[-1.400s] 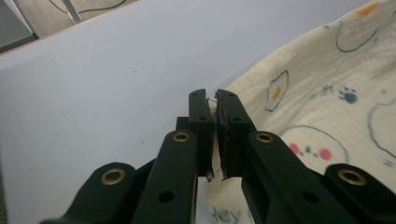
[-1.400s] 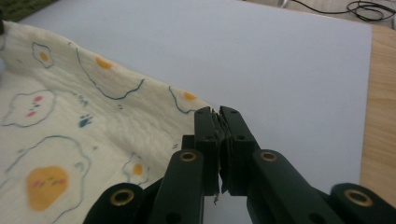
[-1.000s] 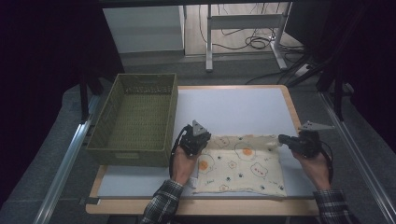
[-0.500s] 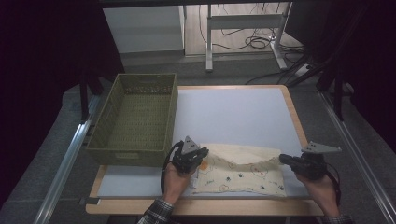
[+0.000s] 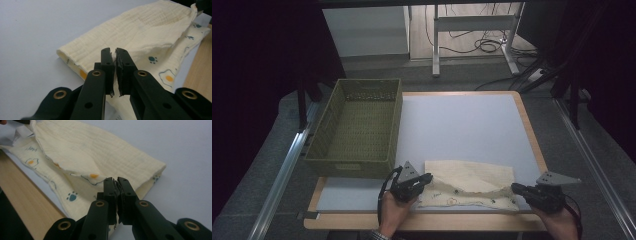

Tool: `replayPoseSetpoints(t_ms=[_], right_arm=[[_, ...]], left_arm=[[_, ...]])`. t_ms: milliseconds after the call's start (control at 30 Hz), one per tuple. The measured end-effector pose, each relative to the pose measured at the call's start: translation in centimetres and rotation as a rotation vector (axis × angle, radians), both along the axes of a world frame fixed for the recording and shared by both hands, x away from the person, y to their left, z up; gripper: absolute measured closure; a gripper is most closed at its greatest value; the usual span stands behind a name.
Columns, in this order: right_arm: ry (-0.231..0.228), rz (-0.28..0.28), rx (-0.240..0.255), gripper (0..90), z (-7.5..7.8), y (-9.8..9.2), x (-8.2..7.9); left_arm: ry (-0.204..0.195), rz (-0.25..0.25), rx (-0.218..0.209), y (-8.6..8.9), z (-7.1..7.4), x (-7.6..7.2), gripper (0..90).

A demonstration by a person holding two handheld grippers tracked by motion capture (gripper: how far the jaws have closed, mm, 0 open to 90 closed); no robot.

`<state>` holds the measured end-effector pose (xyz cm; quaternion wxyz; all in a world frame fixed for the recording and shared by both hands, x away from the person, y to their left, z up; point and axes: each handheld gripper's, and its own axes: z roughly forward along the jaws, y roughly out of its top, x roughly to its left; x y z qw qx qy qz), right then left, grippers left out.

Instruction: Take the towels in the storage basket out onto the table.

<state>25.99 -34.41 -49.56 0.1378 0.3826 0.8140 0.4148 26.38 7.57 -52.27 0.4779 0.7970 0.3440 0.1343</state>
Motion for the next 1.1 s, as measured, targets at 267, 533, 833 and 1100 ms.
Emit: replayPoseSetpoints(t_ms=[267, 533, 833, 1100], right_arm=[[0.017, 0.019, -0.007, 85.6, -0.8, 0.0, -1.6], [0.021, 0.012, 0.006, 85.5, -1.4, -0.4, -2.8], [0.052, 0.030, 0.000, 75.1, -2.0, -0.3, -3.4], [0.011, 0.007, 0.016, 67.4, 0.0, -1.8, -4.3]], left_arm=[[-0.002, -0.026, 0.023, -0.1, -0.2, -1.8, 84.7], [-0.005, -0.014, 0.032, 0.5, -0.6, -3.1, 84.7], [0.057, -0.072, 0.057, 0.6, -1.5, -4.1, 74.3], [0.053, -0.016, 0.004, 2.8, -0.1, -4.7, 51.1]])
